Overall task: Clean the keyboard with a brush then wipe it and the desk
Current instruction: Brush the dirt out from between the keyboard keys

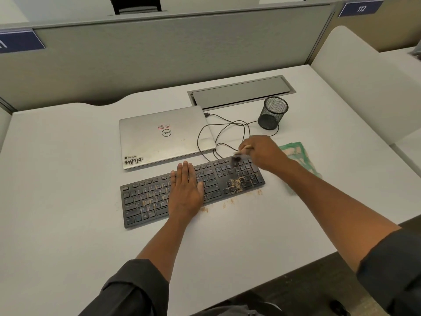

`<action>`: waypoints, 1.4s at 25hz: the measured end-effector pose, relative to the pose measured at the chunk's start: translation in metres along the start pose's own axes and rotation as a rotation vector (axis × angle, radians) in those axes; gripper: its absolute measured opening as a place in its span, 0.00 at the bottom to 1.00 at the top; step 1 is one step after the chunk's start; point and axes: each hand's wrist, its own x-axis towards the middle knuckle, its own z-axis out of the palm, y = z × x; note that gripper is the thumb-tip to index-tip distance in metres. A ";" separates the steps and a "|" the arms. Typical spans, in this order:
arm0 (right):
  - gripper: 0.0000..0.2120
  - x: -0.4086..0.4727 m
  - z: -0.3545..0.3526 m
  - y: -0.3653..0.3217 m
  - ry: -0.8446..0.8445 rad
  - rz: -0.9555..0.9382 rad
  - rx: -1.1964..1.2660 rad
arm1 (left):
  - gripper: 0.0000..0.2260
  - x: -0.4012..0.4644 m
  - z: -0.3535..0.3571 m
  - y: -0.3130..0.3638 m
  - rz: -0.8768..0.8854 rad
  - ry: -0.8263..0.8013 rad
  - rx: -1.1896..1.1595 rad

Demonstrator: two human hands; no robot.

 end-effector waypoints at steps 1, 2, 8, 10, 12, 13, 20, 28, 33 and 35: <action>0.06 0.004 -0.002 0.002 0.006 0.045 -0.046 | 0.34 0.000 0.000 0.000 -0.001 0.000 -0.002; 0.07 0.007 -0.003 0.002 -0.021 0.079 -0.103 | 0.34 0.000 0.001 -0.001 -0.002 -0.002 -0.002; 0.06 -0.004 0.008 -0.011 -0.089 0.011 0.100 | 0.34 0.001 0.002 -0.001 -0.001 0.001 -0.001; 0.06 0.001 0.008 -0.012 -0.002 0.011 0.110 | 0.34 0.001 0.003 -0.001 0.001 0.003 -0.004; 0.06 0.005 0.010 -0.015 -0.001 0.027 0.074 | 0.34 0.001 0.002 -0.001 0.000 0.002 -0.004; 0.06 0.004 0.012 -0.016 -0.035 0.045 0.071 | 0.34 0.001 0.003 -0.001 -0.001 -0.003 -0.003; 0.10 -0.013 0.009 -0.009 -0.218 0.007 -0.145 | 0.33 0.000 0.001 -0.001 -0.004 -0.008 -0.017; 0.08 -0.010 0.014 0.002 -0.139 0.058 -0.111 | 0.35 0.000 0.001 -0.001 -0.002 0.000 -0.011; 0.07 -0.011 0.007 -0.009 -0.122 -0.017 -0.042 | 0.35 0.000 0.001 0.000 0.001 0.006 -0.008; 0.07 -0.007 -0.002 -0.001 -0.066 0.049 -0.062 | 0.35 0.000 0.001 -0.001 0.000 0.008 -0.007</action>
